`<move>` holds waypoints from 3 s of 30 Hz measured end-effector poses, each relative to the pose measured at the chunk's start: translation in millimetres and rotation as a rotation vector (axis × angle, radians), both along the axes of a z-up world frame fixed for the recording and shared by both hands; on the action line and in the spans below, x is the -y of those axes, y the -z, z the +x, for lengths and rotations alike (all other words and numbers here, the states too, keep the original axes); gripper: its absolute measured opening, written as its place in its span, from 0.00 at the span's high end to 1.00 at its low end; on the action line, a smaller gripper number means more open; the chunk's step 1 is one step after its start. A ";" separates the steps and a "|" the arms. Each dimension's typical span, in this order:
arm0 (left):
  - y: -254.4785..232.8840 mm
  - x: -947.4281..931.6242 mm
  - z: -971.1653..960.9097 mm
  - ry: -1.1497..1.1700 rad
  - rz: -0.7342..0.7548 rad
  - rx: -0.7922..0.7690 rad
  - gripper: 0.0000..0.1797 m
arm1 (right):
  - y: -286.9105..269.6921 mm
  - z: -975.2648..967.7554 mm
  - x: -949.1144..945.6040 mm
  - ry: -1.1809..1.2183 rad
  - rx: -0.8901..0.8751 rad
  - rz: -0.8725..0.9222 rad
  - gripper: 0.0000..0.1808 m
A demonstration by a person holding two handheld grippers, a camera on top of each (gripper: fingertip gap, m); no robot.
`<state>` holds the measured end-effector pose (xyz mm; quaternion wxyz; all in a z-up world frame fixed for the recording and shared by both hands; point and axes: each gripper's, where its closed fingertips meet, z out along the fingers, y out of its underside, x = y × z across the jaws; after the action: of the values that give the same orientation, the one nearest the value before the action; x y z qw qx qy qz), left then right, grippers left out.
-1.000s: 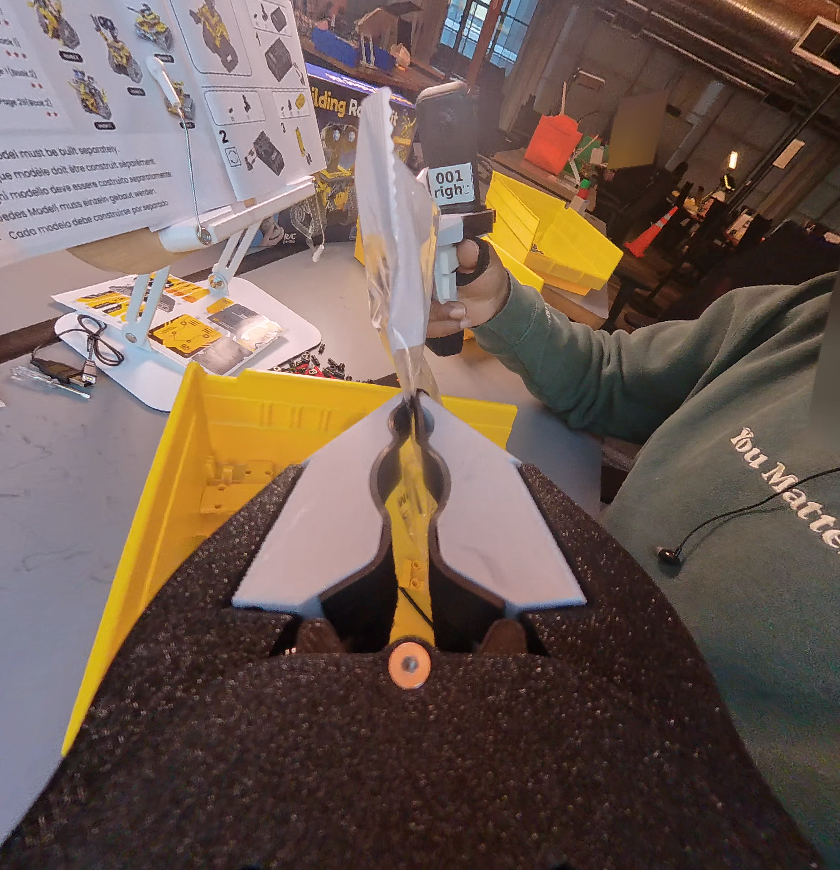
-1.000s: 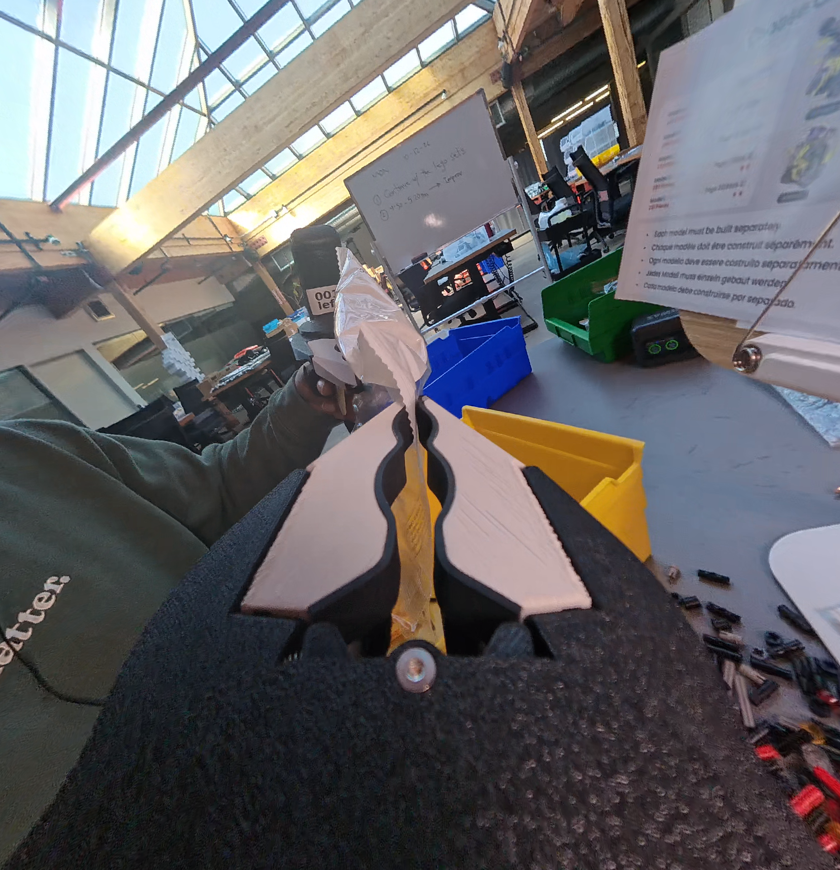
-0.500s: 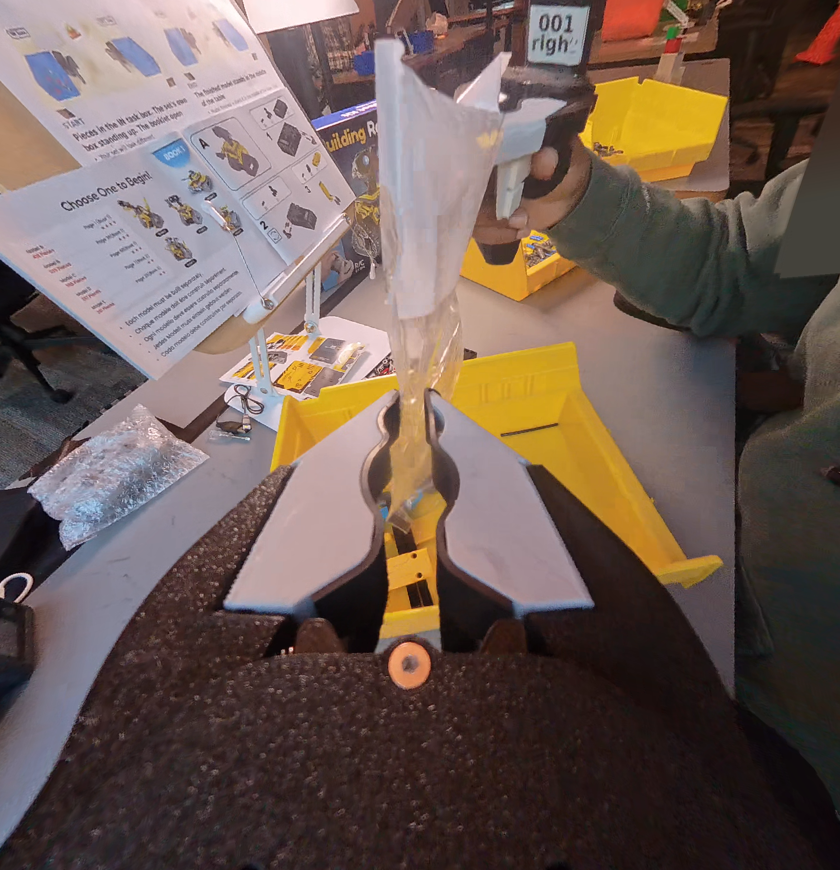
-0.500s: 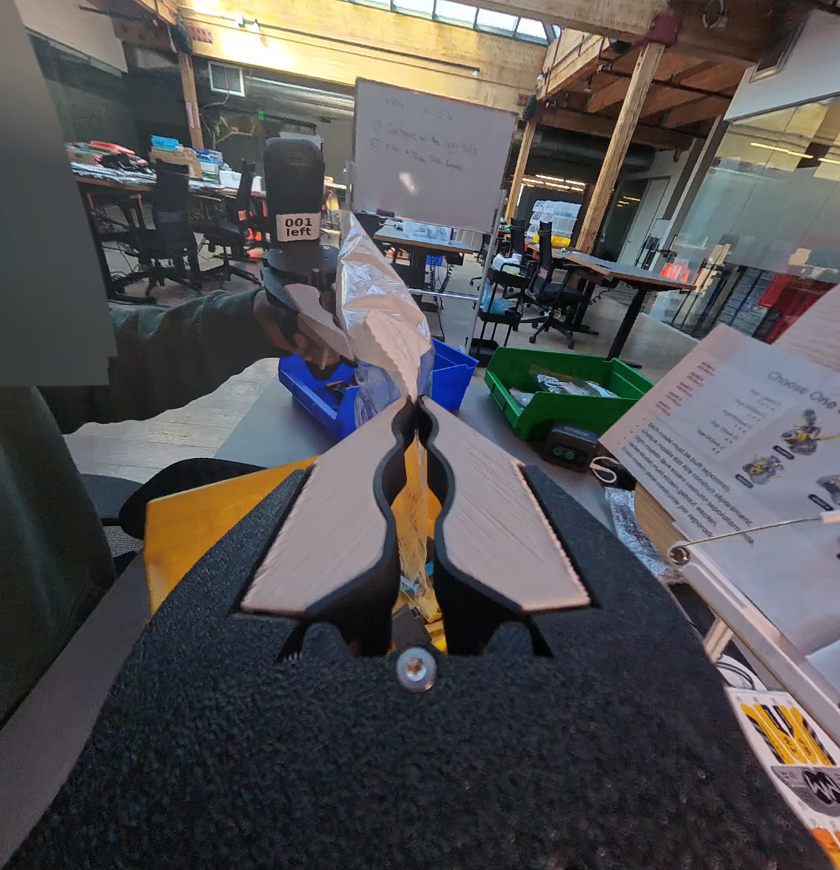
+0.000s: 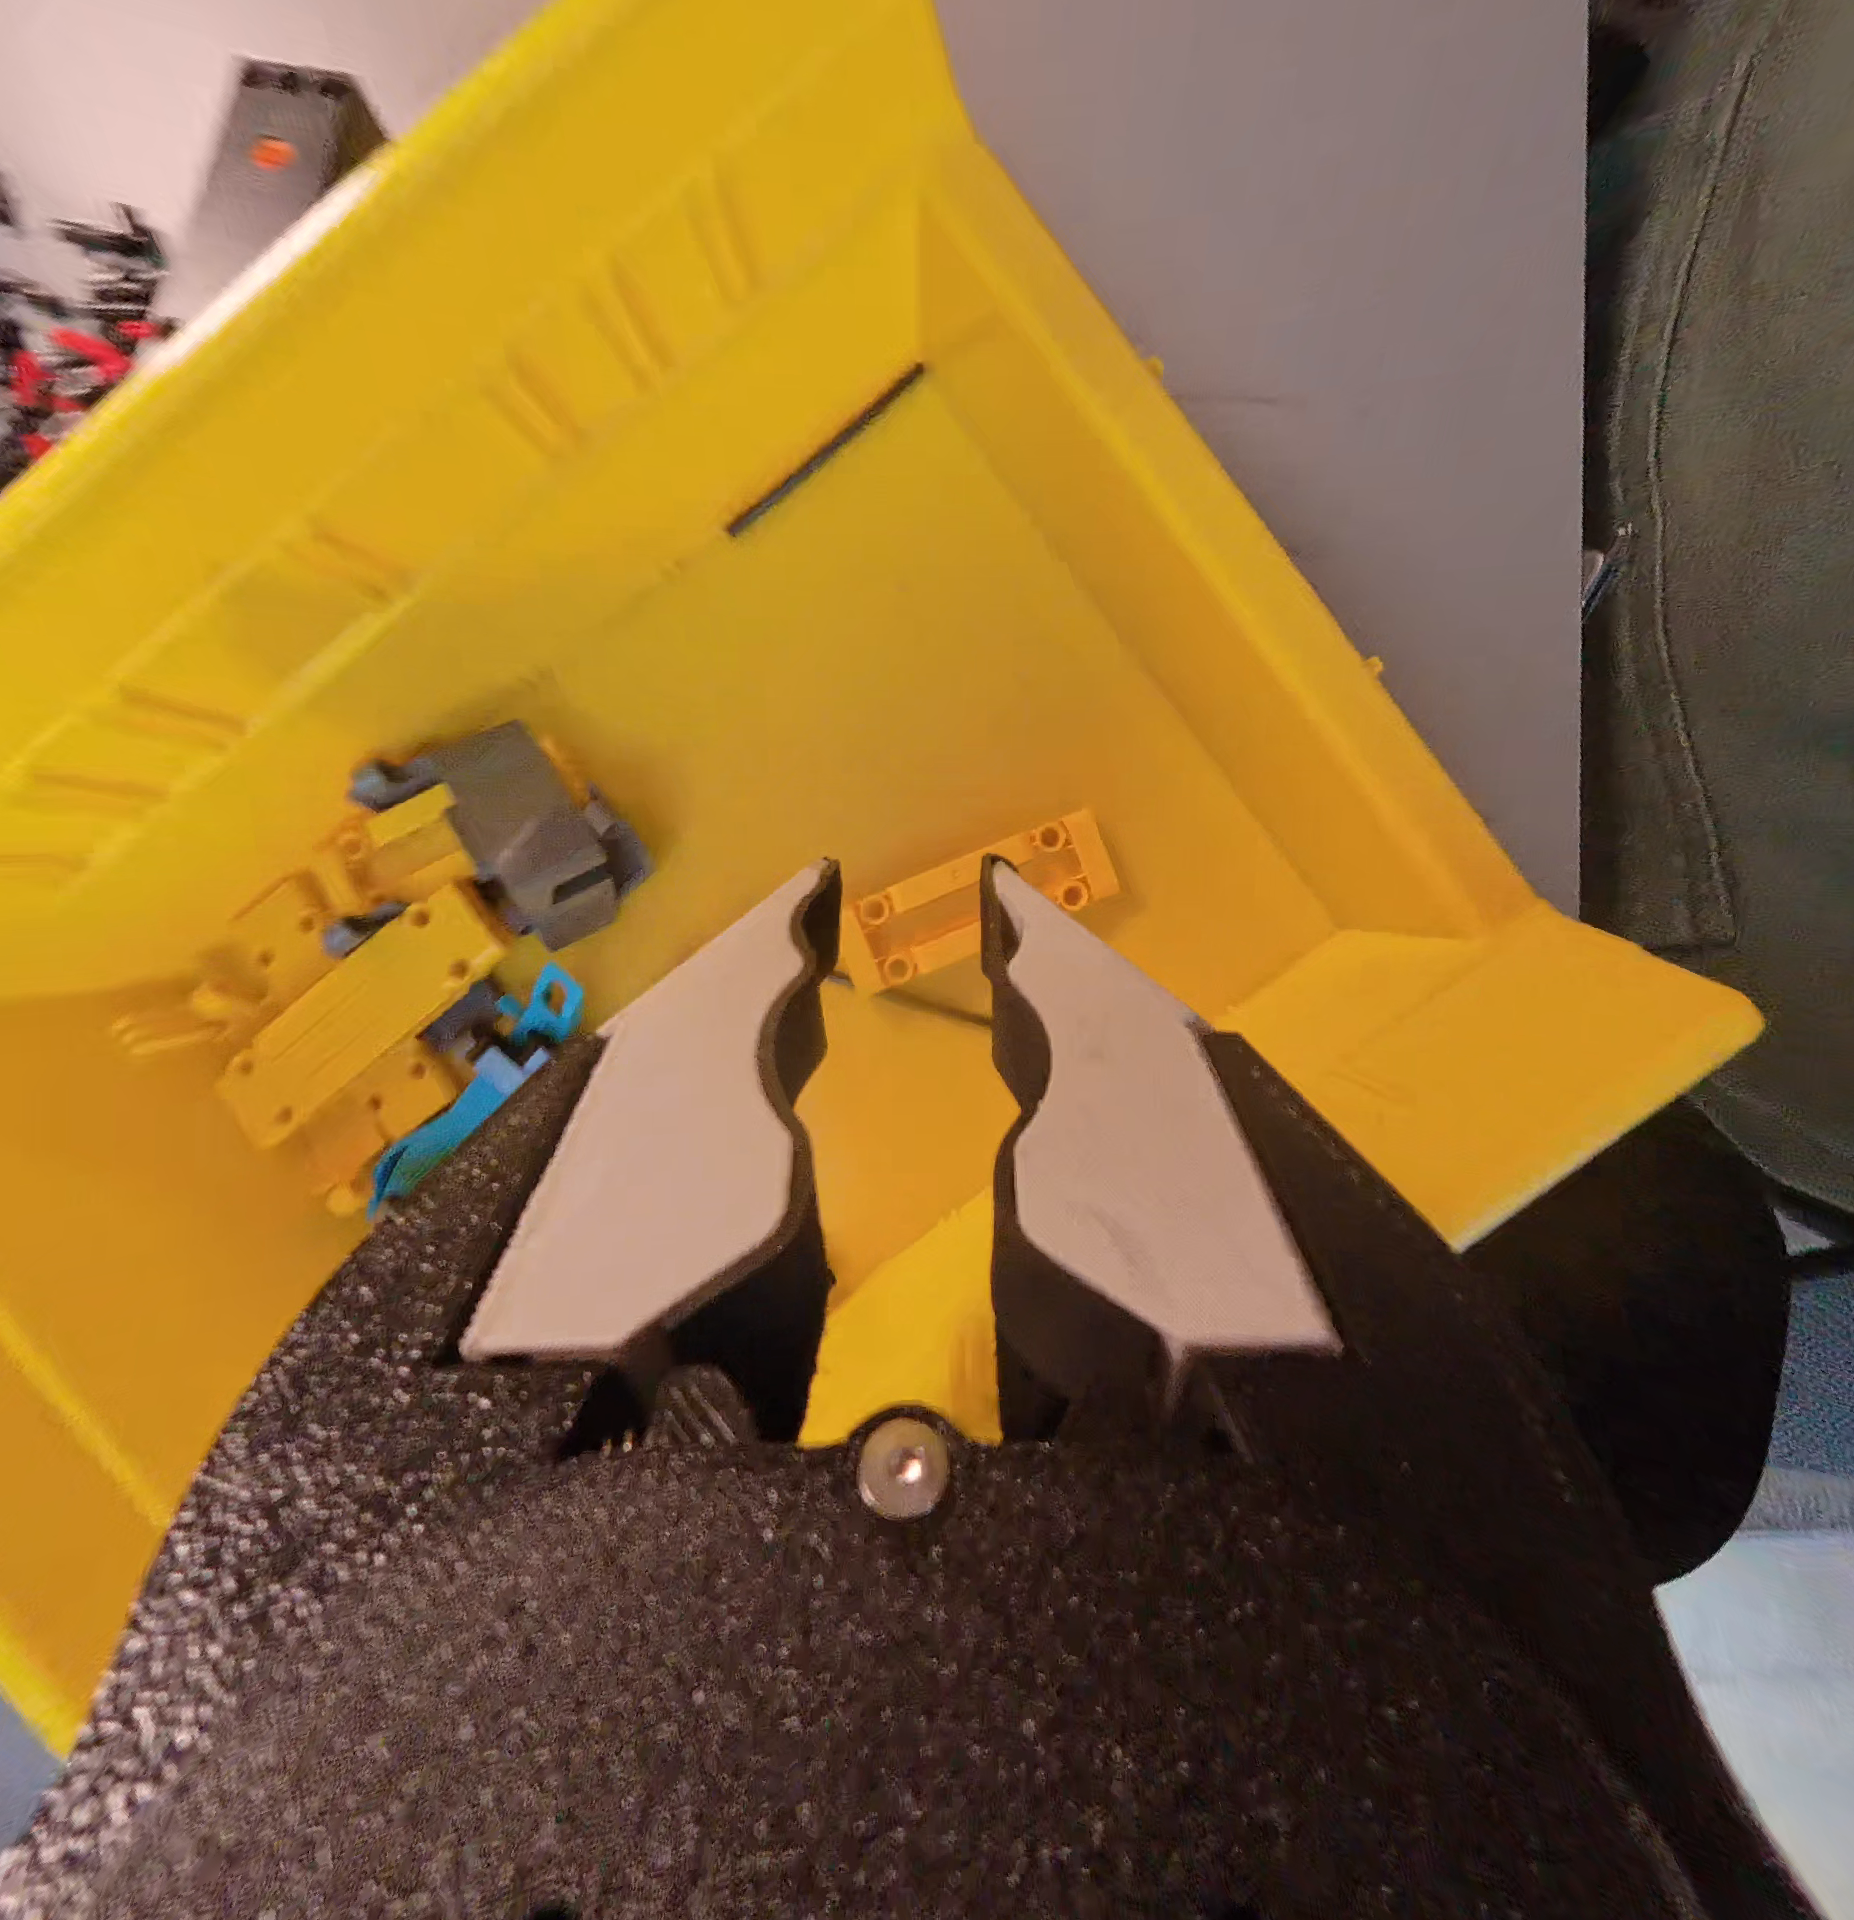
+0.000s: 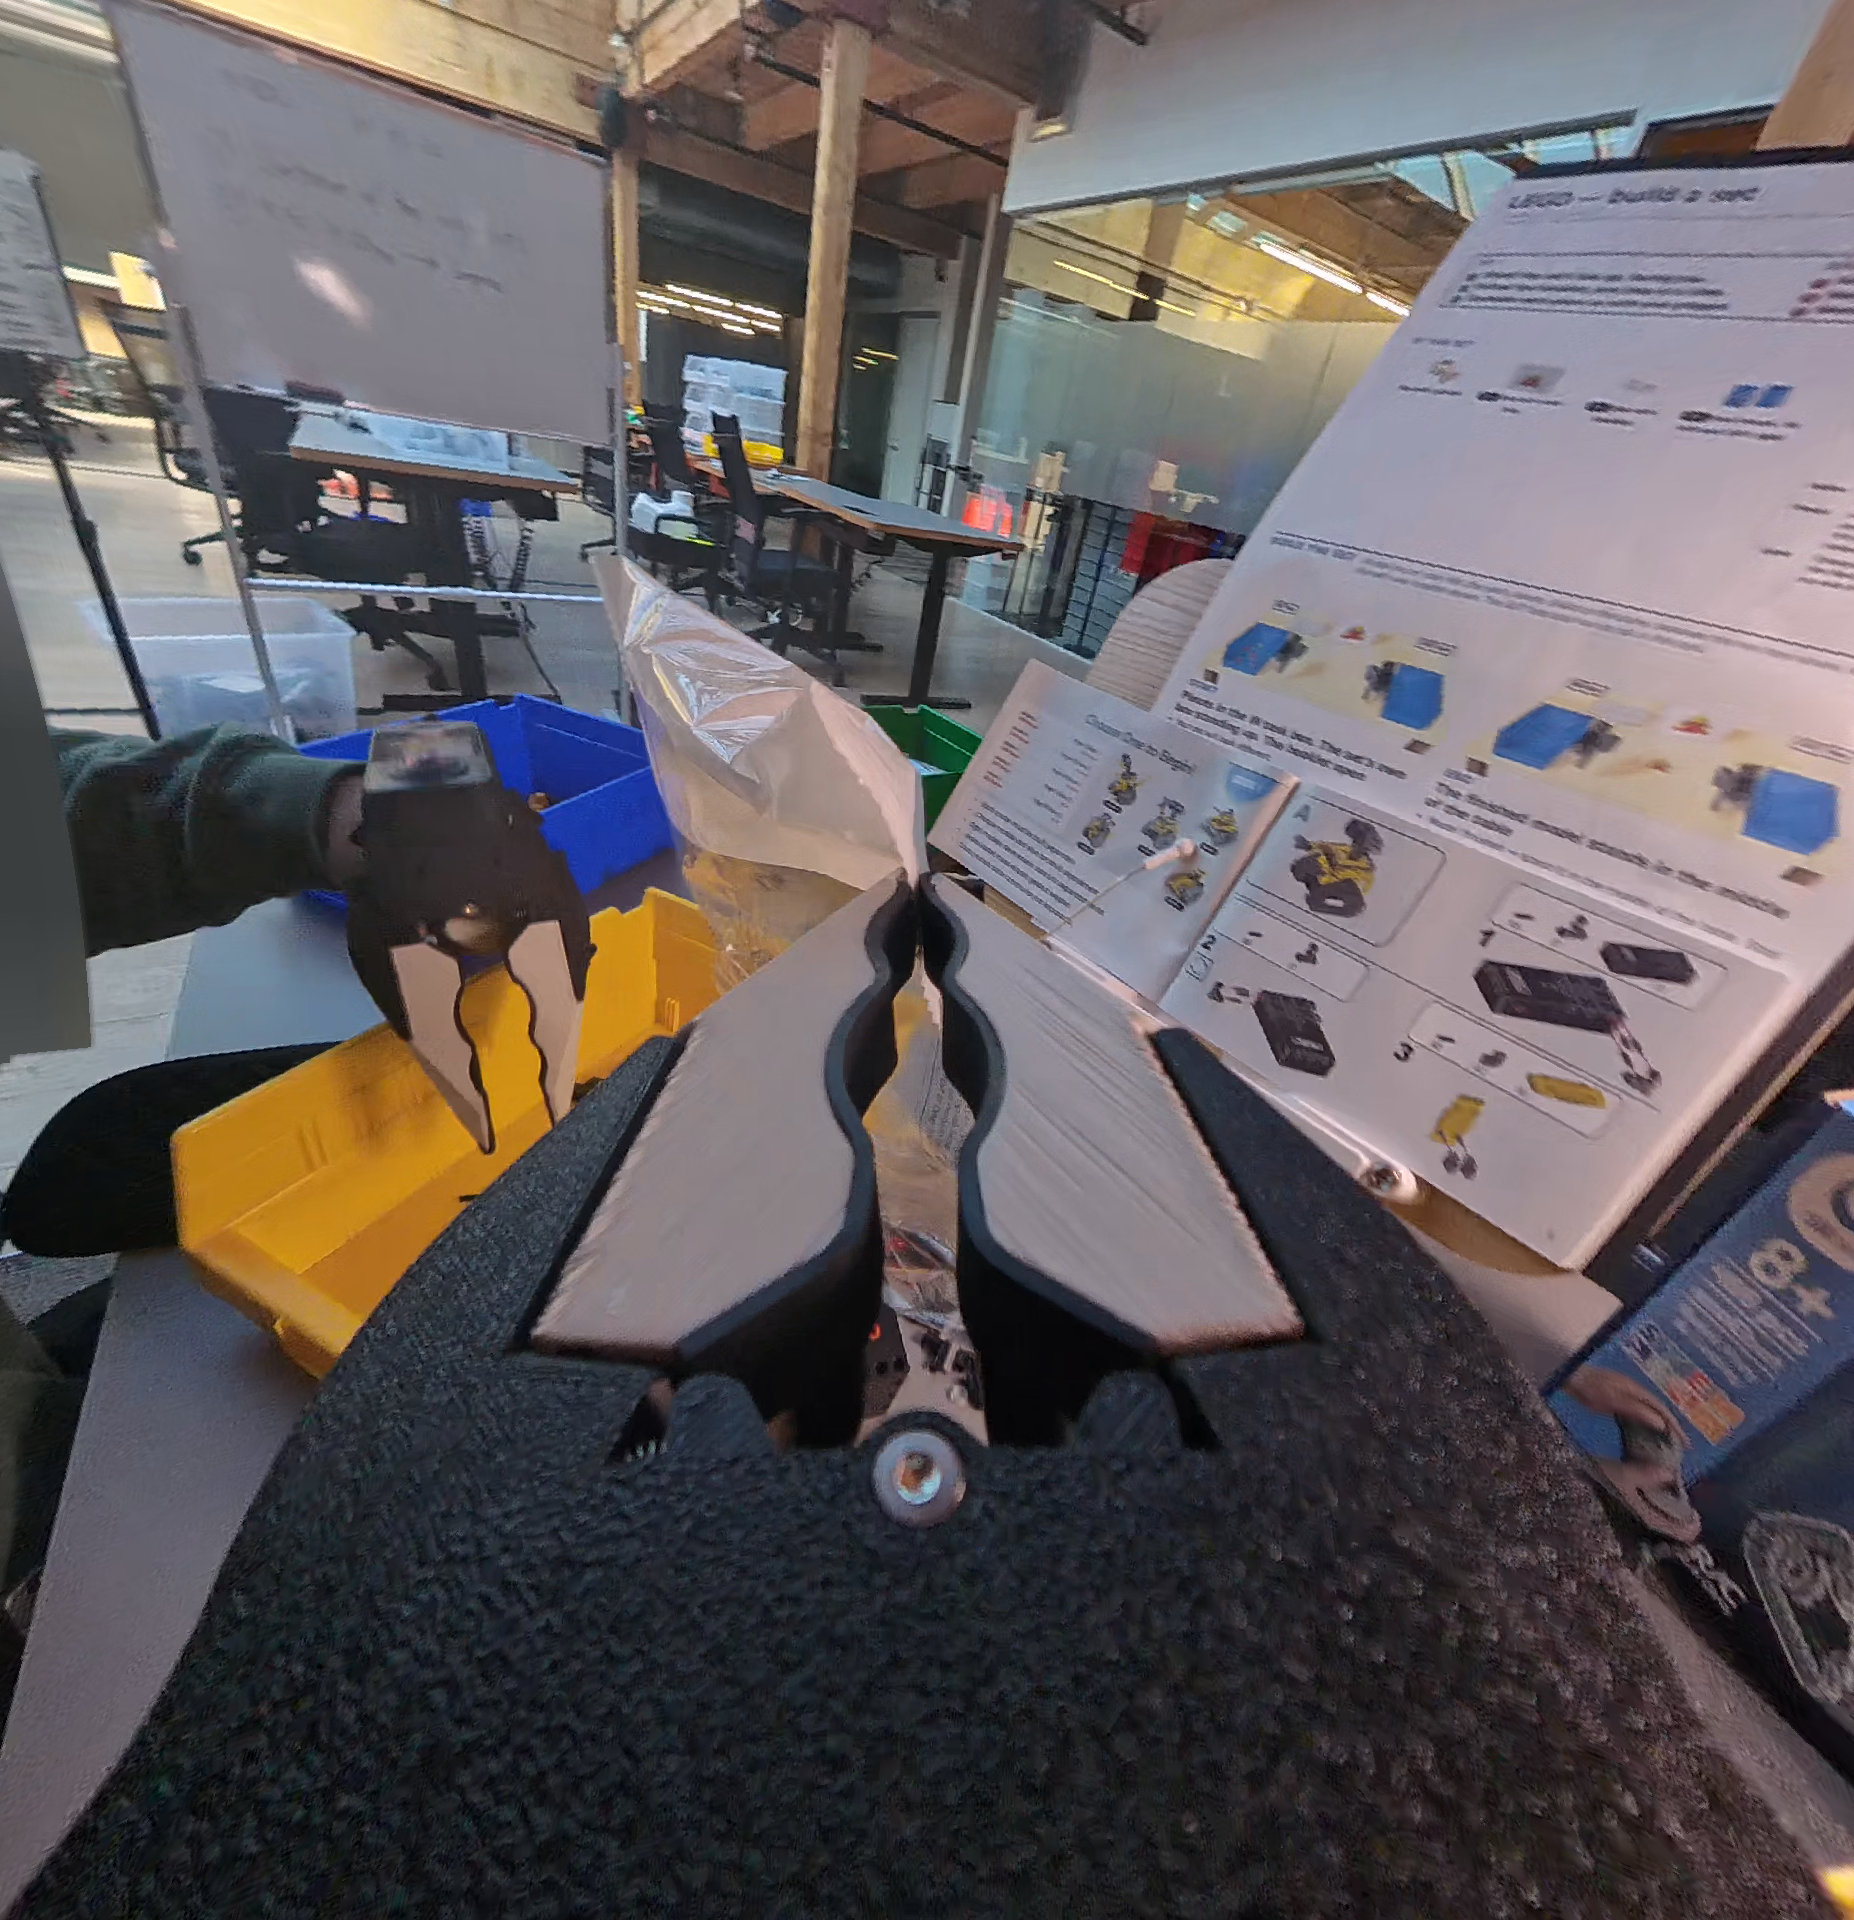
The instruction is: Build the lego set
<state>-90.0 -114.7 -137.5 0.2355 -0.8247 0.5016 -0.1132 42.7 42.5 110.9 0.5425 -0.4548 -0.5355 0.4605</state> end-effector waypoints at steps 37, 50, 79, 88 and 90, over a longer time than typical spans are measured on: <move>46.4 -31.4 -108.5 0.086 -0.243 -0.721 0.89 | 63.0 43.8 -46.9 0.048 -0.019 -0.198 1.00; 49.9 -75.8 59.4 0.420 0.058 -0.229 0.92 | 62.4 45.9 -45.7 0.045 -0.030 -0.209 1.00; 65.2 -35.8 27.6 0.378 -0.188 -0.311 0.99 | 91.3 55.9 -57.8 0.014 -0.046 -0.337 1.00; 8.2 -37.4 -81.7 -0.288 -0.251 -0.269 0.98 | 69.4 66.0 -53.4 0.002 -0.083 -0.316 1.00; -4.0 -43.7 -93.2 -0.420 -0.196 -0.171 0.92 | 60.3 62.7 -49.2 -0.018 -0.091 -0.311 1.00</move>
<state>-183.2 -71.0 -133.5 0.1293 -0.9363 0.3240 -0.0397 105.4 91.7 50.6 0.4850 -0.5072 -0.4367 0.5628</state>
